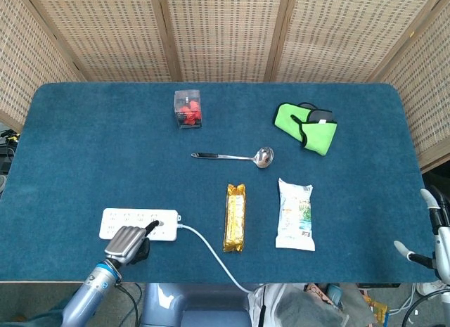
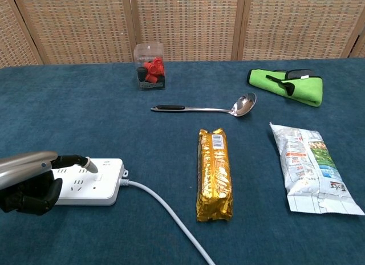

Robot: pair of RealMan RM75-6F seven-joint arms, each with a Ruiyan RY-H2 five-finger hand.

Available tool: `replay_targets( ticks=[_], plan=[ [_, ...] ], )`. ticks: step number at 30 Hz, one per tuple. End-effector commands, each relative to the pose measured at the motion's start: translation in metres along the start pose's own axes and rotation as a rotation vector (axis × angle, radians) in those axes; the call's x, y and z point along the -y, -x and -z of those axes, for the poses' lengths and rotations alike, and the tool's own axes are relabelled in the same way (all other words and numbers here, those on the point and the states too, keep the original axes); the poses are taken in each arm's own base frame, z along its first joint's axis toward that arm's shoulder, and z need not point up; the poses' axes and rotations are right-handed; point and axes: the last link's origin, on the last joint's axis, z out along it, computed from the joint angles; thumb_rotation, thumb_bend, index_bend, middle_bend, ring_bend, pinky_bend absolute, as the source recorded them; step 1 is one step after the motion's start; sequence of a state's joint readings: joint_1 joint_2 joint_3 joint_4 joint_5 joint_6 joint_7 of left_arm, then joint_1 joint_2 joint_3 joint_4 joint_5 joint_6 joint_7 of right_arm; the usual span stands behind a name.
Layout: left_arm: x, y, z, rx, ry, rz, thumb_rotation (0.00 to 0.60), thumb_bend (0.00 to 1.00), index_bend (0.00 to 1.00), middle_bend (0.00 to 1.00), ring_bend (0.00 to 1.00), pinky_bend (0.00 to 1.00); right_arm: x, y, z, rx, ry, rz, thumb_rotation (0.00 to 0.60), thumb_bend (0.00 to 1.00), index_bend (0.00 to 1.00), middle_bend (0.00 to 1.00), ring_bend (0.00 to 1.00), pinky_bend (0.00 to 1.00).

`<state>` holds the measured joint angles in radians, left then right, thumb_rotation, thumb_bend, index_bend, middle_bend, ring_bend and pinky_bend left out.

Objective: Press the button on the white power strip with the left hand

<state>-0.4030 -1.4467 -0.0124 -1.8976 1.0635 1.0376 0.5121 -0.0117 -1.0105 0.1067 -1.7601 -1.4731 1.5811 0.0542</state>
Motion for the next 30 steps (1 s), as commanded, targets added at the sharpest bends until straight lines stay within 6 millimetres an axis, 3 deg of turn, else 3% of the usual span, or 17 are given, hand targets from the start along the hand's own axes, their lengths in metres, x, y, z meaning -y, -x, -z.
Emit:
replay_targets(
  ticks=[1, 16, 29, 30],
  plan=[
    [0.001, 0.001, -0.002, 0.005, -0.007, 0.000, 0.600, 1.00, 0.18, 1.00, 1.00, 1.00, 0.000, 0.000, 0.000, 0.000, 0.000, 0.000, 0.600, 0.00, 0.00, 0.00, 0.00, 0.00],
    [0.000, 0.013, -0.008, 0.049, -0.014, -0.007, 0.600, 1.00, 0.19, 1.00, 1.00, 1.00, 0.000, 0.000, -0.001, 0.000, 0.001, 0.000, 0.600, 0.00, 0.00, 0.00, 0.00, 0.00],
    [0.013, -0.042, 0.017, -0.195, 0.012, 0.067, 0.600, 1.00, 0.19, 1.00, 1.00, 1.00, 0.002, 0.001, 0.000, 0.002, -0.007, 0.001, 0.600, 0.00, 0.00, 0.00, 0.00, 0.00],
    [0.014, -0.046, 0.019, -0.218, 0.014, 0.074, 0.600, 0.95, 0.18, 0.98, 0.98, 0.99, 0.002, 0.001, 0.000, 0.002, -0.007, 0.001, 0.600, 0.00, 0.00, 0.00, 0.00, 0.00]
  ],
)
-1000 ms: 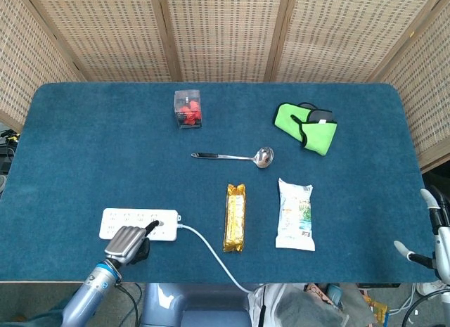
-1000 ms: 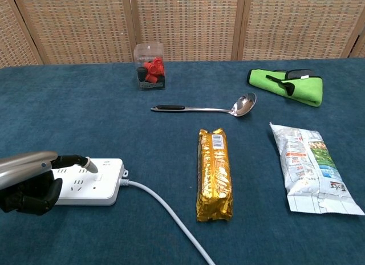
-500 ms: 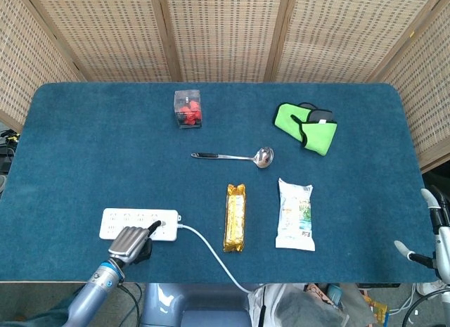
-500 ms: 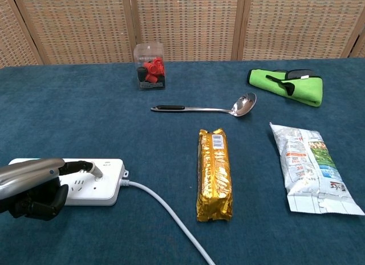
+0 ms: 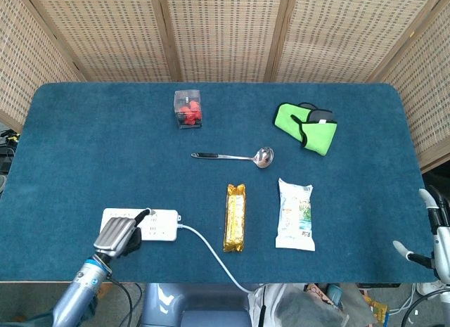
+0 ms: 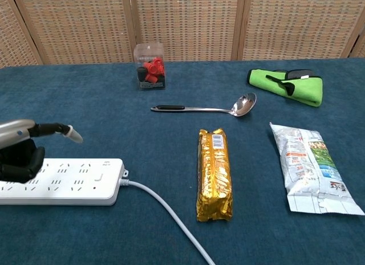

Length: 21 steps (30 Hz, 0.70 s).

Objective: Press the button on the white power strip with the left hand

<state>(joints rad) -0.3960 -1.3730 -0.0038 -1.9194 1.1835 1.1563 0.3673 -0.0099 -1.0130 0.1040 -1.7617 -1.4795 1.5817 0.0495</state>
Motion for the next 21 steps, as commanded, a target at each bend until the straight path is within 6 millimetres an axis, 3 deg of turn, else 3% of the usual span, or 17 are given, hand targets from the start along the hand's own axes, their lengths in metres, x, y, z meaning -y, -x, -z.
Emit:
replay_targets(
  ticks=[1, 2, 3, 4, 6, 7, 14, 21],
  plan=[
    [0.006, -0.025, 0.008, -0.118, 0.007, 0.033, 0.600, 0.79, 0.15, 0.91, 0.91, 0.90, 0.000, 0.000, 0.001, 0.000, 0.000, 0.000, 0.600, 0.00, 0.00, 0.00, 0.00, 0.00],
    [0.011, -0.036, 0.012, -0.187, 0.016, 0.037, 0.600, 0.62, 0.11, 0.81, 0.82, 0.79, 0.001, 0.000, 0.001, 0.000, -0.001, 0.000, 0.600, 0.00, 0.00, 0.00, 0.00, 0.00],
    [0.021, -0.052, 0.020, -0.268, 0.014, 0.049, 0.600, 0.32, 0.06, 0.57, 0.60, 0.56, 0.001, 0.000, 0.001, -0.001, -0.001, 0.000, 0.600, 0.00, 0.00, 0.00, 0.00, 0.00],
    [0.033, -0.060, 0.029, -0.293, 0.007, 0.024, 0.600, 0.11, 0.01, 0.31, 0.33, 0.31, 0.001, 0.000, 0.001, -0.001, -0.002, 0.000, 0.600, 0.00, 0.00, 0.00, 0.00, 0.00],
    [0.055, -0.075, 0.044, -0.330, -0.025, -0.046, 0.600, 0.00, 0.00, 0.02, 0.04, 0.05, 0.002, 0.000, 0.001, 0.000, -0.004, 0.002, 0.600, 0.00, 0.00, 0.00, 0.00, 0.00],
    [0.058, -0.077, 0.047, -0.331, -0.031, -0.053, 0.600, 0.00, 0.00, 0.00, 0.00, 0.00, 0.002, 0.000, 0.002, 0.000, -0.005, 0.003, 0.600, 0.00, 0.00, 0.00, 0.00, 0.00],
    [0.097, -0.098, 0.083, -0.398, -0.173, -0.163, 0.600, 0.00, 0.00, 0.00, 0.00, 0.00, 0.002, 0.000, 0.002, -0.002, -0.005, 0.005, 0.600, 0.00, 0.00, 0.00, 0.00, 0.00],
    [0.115, -0.100, 0.103, -0.419, -0.238, -0.156, 0.600, 0.00, 0.00, 0.00, 0.00, 0.00, 0.003, 0.001, 0.003, -0.003, -0.009, 0.008, 0.600, 0.00, 0.00, 0.00, 0.00, 0.00]
  ],
)
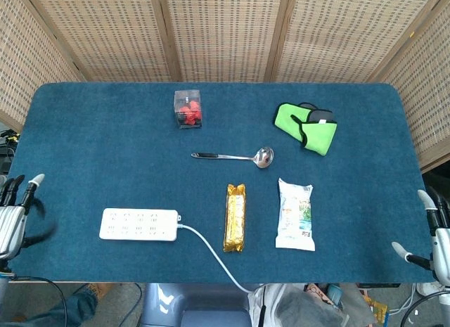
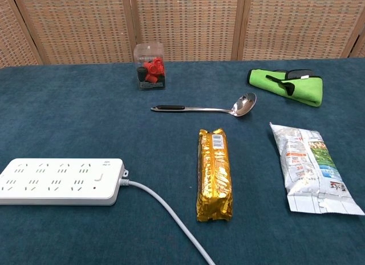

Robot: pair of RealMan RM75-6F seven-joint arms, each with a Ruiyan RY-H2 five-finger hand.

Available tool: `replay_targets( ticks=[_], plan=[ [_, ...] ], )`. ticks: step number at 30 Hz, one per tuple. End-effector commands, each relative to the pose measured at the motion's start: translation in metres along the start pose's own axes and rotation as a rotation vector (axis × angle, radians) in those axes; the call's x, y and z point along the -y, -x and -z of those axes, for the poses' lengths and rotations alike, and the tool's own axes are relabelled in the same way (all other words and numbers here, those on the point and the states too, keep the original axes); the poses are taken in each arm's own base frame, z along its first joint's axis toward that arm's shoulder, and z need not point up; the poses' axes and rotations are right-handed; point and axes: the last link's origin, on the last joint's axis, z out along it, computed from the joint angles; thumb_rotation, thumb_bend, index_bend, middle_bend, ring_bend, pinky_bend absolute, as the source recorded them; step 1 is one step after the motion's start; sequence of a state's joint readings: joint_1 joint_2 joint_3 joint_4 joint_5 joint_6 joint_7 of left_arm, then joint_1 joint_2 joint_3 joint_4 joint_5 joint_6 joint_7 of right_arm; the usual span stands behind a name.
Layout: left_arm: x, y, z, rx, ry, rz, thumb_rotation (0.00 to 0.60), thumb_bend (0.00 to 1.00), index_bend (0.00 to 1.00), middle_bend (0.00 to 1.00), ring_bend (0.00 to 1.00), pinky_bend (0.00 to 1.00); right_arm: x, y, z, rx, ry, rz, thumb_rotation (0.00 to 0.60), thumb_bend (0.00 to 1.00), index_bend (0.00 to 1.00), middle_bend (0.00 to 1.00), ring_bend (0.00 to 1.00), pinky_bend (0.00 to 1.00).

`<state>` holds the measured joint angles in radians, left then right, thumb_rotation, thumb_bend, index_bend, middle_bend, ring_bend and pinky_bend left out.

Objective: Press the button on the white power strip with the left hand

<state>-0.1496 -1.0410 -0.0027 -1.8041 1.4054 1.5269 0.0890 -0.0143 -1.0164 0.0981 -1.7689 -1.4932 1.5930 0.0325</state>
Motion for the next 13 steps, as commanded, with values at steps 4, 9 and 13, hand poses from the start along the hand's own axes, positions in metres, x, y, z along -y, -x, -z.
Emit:
replay_targets(
  ticks=[4, 9, 13],
  plan=[
    [0.0083, -0.0040, 0.0043, 0.011, -0.004, -0.028, 0.600, 0.00, 0.00, 0.00, 0.00, 0.00, 0.0012, 0.0003, 0.0007, -0.001, -0.004, 0.003, 0.600, 0.00, 0.00, 0.00, 0.00, 0.00],
    [0.0083, -0.0059, 0.0058, 0.011, -0.004, -0.029, 0.600, 0.00, 0.00, 0.00, 0.00, 0.00, 0.0018, 0.0015, 0.0003, 0.003, -0.006, 0.005, 0.600, 0.00, 0.00, 0.00, 0.00, 0.00],
    [0.0078, -0.0059, 0.0071, 0.018, -0.007, -0.034, 0.600, 0.00, 0.00, 0.00, 0.00, 0.00, 0.0020, 0.0017, 0.0002, 0.003, -0.007, 0.006, 0.600, 0.00, 0.00, 0.00, 0.00, 0.00]
  ],
)
